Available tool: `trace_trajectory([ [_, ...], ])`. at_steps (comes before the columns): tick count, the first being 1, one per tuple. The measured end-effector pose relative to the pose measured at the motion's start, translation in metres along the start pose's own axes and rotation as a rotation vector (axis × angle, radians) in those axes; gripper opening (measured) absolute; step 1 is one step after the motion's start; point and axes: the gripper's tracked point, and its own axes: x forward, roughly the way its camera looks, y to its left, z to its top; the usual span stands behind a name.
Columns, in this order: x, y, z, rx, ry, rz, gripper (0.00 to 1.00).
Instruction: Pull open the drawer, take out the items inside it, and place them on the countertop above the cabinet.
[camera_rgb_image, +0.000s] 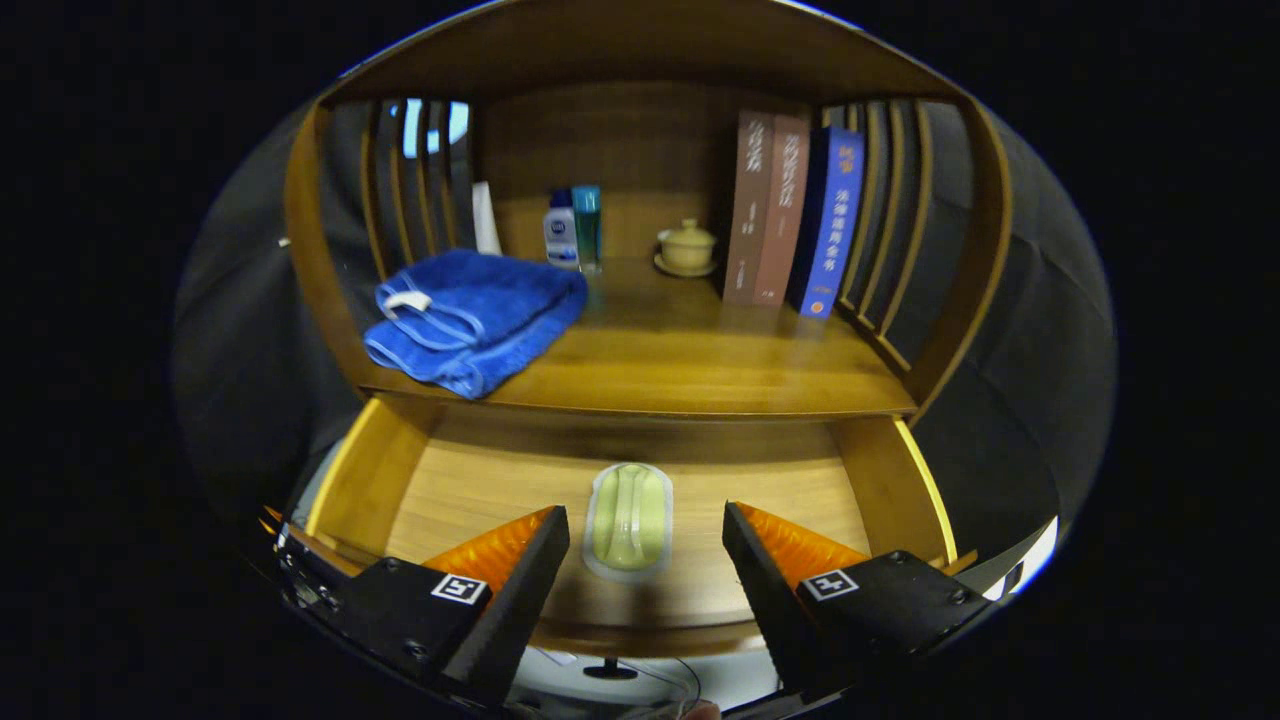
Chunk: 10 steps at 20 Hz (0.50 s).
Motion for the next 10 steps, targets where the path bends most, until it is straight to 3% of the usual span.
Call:
trace_trajectory([
  [2, 0.029, 0.008, -0.011, 0.014, 0.096, 0.007, 0.97],
  [6, 0.066, 0.012, -0.035, 0.045, 0.233, -0.008, 0.83],
  [10, 0.081, 0.017, -0.054, 0.045, 0.305, -0.017, 0.52],
])
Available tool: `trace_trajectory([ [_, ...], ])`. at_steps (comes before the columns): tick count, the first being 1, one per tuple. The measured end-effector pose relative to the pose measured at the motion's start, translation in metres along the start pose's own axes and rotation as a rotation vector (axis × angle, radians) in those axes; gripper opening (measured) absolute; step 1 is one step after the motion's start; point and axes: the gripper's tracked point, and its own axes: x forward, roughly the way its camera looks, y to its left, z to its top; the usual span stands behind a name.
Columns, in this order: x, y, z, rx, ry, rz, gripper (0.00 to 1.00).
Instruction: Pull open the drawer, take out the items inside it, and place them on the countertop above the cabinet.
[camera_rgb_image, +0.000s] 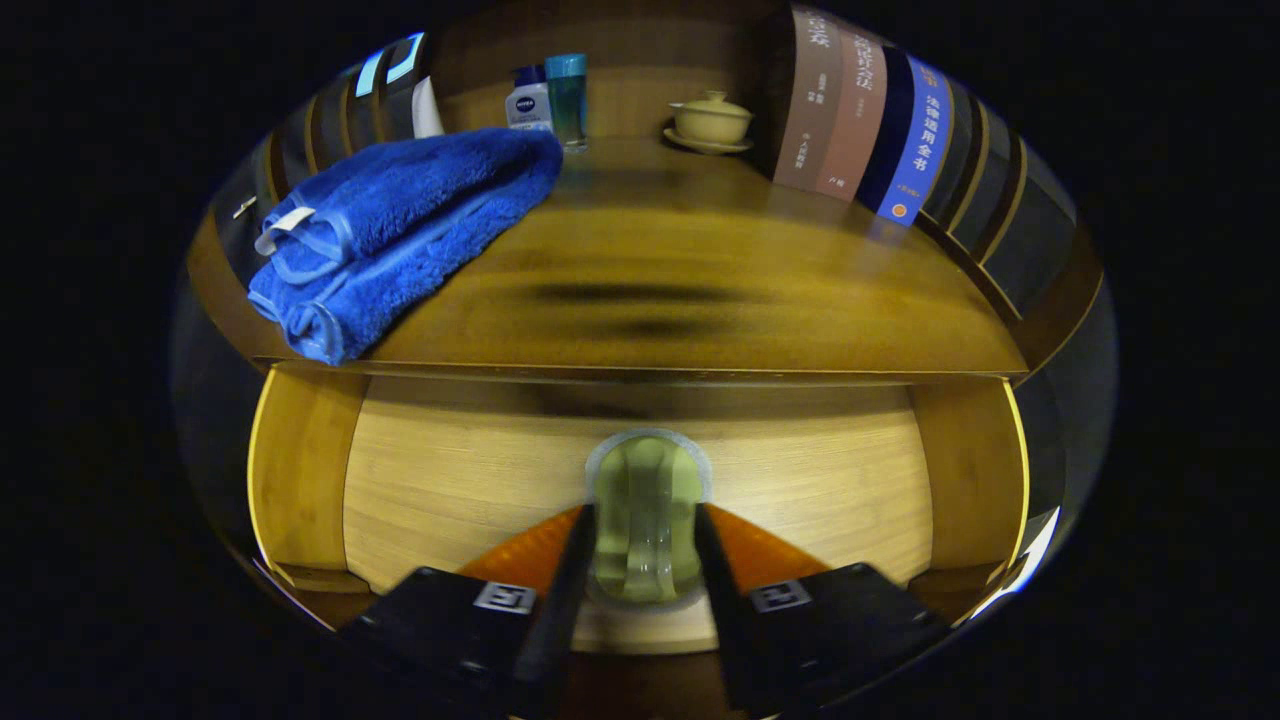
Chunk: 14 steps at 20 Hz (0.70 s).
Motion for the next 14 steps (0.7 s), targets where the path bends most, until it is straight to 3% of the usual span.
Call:
trace_trajectory([
  [4, 0.005, -0.005, 0.006, 0.02, -0.045, -0.001, 0.21],
  [10, -0.015, -0.002, 0.004, 0.084, -0.046, 0.041, 0.21],
  [14, -0.057, -0.001, 0.012, 0.045, -0.085, 0.06, 0.21],
])
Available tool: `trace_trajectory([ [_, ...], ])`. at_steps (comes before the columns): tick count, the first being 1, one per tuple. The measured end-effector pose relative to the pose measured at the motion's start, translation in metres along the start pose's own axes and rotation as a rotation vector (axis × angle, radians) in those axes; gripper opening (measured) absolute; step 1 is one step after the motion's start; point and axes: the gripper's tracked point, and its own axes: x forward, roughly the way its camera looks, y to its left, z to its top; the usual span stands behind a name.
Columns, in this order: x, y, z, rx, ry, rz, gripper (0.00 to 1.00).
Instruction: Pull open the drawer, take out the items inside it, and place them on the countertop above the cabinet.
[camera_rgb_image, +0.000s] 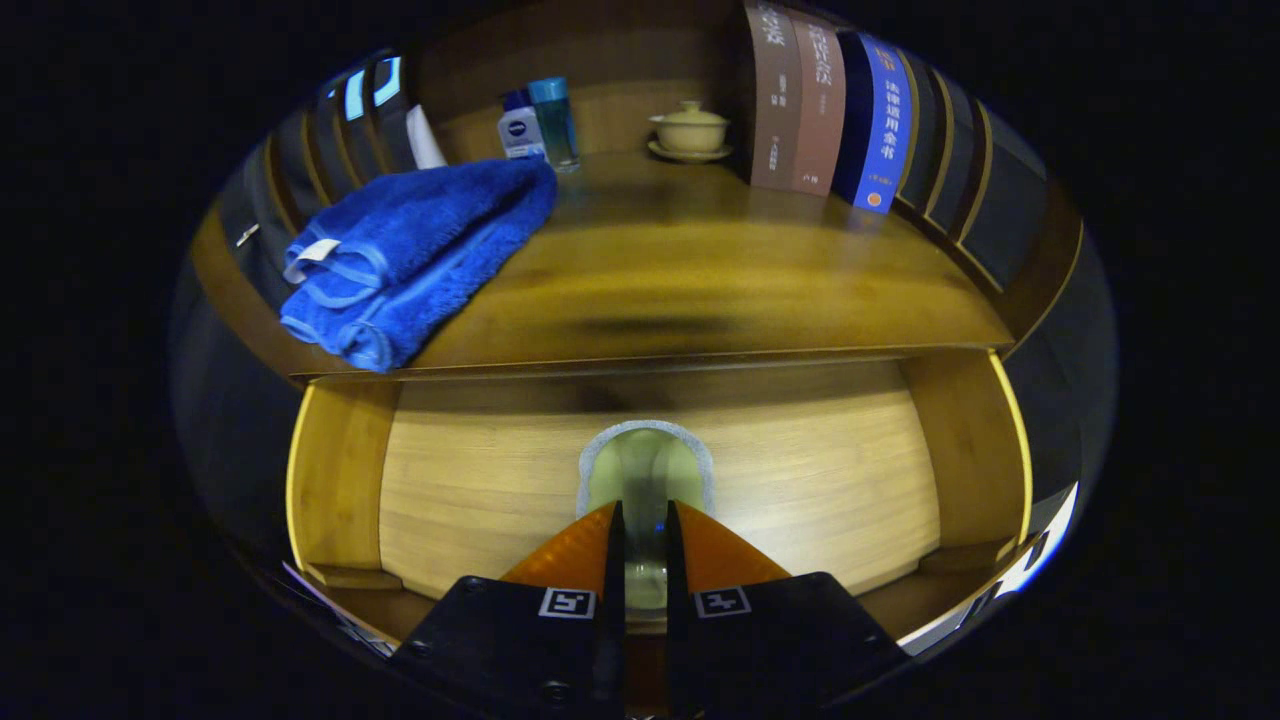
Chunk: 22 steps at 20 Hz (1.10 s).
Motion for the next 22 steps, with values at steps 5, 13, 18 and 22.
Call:
trace_trajectory([
  [5, -0.068, 0.013, 0.023, -0.022, -0.084, 0.082, 0.21],
  [13, -0.084, 0.001, 0.101, -0.018, -0.161, 0.058, 0.21],
  [18, -0.032, -0.016, 0.143, -0.029, -0.14, 0.013, 0.21],
  [22, 0.003, -0.016, 0.165, -0.027, -0.1, -0.005, 0.21],
])
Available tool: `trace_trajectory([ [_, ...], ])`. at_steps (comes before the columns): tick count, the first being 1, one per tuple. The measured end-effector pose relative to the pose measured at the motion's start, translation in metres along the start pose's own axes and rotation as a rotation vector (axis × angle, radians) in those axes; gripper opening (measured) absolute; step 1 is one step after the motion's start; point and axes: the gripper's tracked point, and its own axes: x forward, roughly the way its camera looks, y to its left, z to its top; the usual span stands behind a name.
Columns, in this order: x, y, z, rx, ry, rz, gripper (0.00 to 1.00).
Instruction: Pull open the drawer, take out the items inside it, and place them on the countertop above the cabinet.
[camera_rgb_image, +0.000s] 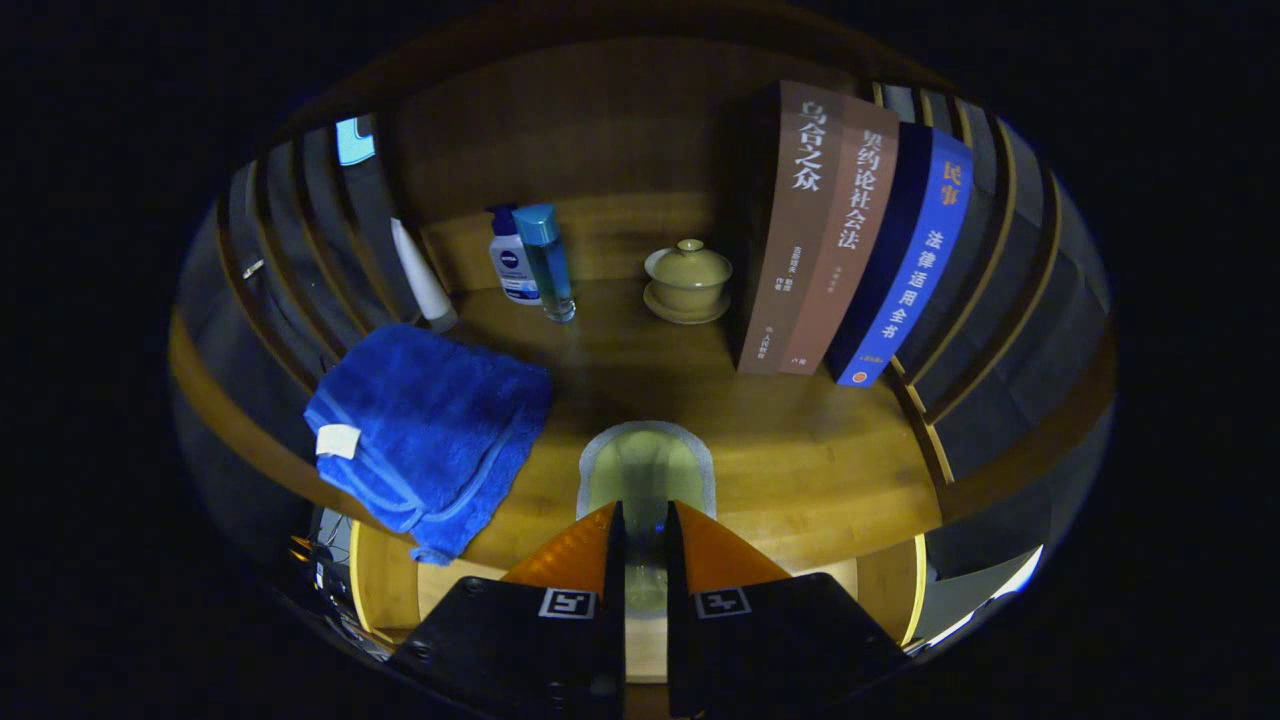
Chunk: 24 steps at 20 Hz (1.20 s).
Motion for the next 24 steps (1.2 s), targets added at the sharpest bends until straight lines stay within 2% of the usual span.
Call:
trace_trajectory([
  [6, 0.034, 0.009, 0.018, -0.015, 0.031, 0.003, 0.21],
  [12, 0.041, 0.012, 0.019, -0.022, 0.053, 0.012, 0.23],
  [14, 0.043, 0.015, 0.016, -0.009, 0.052, 0.022, 0.3],
  [20, 0.034, 0.011, 0.015, -0.018, 0.012, 0.008, 0.97],
  [24, 0.018, 0.009, 0.015, 0.011, -0.038, 0.015, 0.98],
])
